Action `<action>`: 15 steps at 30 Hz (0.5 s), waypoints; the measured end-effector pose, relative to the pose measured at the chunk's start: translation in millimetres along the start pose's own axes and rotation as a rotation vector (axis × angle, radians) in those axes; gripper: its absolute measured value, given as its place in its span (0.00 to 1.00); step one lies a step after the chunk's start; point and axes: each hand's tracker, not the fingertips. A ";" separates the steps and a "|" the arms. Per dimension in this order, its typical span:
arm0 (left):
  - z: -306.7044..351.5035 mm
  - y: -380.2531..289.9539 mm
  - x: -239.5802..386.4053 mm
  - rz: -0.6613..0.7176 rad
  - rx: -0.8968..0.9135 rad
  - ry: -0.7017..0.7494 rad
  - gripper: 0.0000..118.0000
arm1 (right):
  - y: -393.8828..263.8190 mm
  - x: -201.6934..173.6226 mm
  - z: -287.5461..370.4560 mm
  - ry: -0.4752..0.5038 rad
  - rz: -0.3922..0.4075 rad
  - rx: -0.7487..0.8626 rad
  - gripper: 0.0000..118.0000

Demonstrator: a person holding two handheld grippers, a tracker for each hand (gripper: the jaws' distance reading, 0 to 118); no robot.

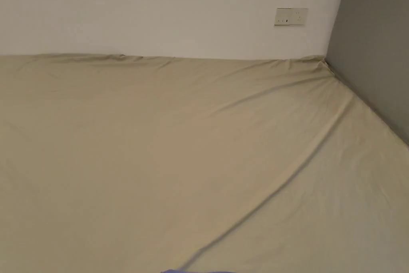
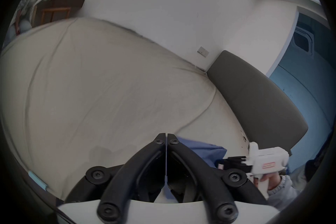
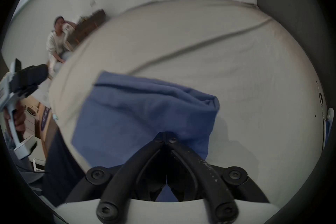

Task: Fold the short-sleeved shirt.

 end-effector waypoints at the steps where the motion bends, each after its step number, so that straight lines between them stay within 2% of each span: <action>1: -4.9 -3.4 -8.1 0.047 -0.023 -0.031 0.00 | 3.3 1.9 -2.7 0.010 -0.002 0.008 0.01; 3: -21.2 -4.1 -21.4 0.149 -0.108 -0.119 0.04 | 13.5 4.3 5.4 0.032 -0.030 0.006 0.01; 4: -32.4 -6.3 -30.1 0.205 -0.159 -0.188 0.14 | 18.2 5.9 3.5 0.034 -0.028 -0.013 0.01; 5: -44.7 -8.1 -37.9 0.241 -0.204 -0.257 0.33 | 21.2 7.2 0.4 0.037 -0.015 -0.027 0.01; 6: -59.6 -9.8 -60.5 0.280 -0.255 -0.309 0.58 | 23.1 8.3 -2.7 0.040 -0.001 -0.033 0.01; 7: -74.0 -13.3 -66.7 0.323 -0.294 -0.356 0.79 | 24.1 9.3 -5.3 0.043 0.004 -0.037 0.01; 8: -86.2 -16.4 -70.7 0.361 -0.332 -0.402 0.84 | 25.8 10.3 -7.3 0.048 0.008 -0.040 0.01; 10: -115.2 -21.6 -84.4 0.436 -0.435 -0.476 0.85 | 28.7 12.8 -10.5 0.062 0.005 -0.047 0.01; 14: -150.1 -34.3 -78.5 0.411 -0.507 -0.413 0.84 | 27.4 18.4 -12.2 0.090 -0.016 -0.040 0.01; 15: -155.2 -37.5 -77.3 0.414 -0.494 -0.437 0.82 | 26.0 20.2 -14.0 0.097 -0.029 -0.035 0.01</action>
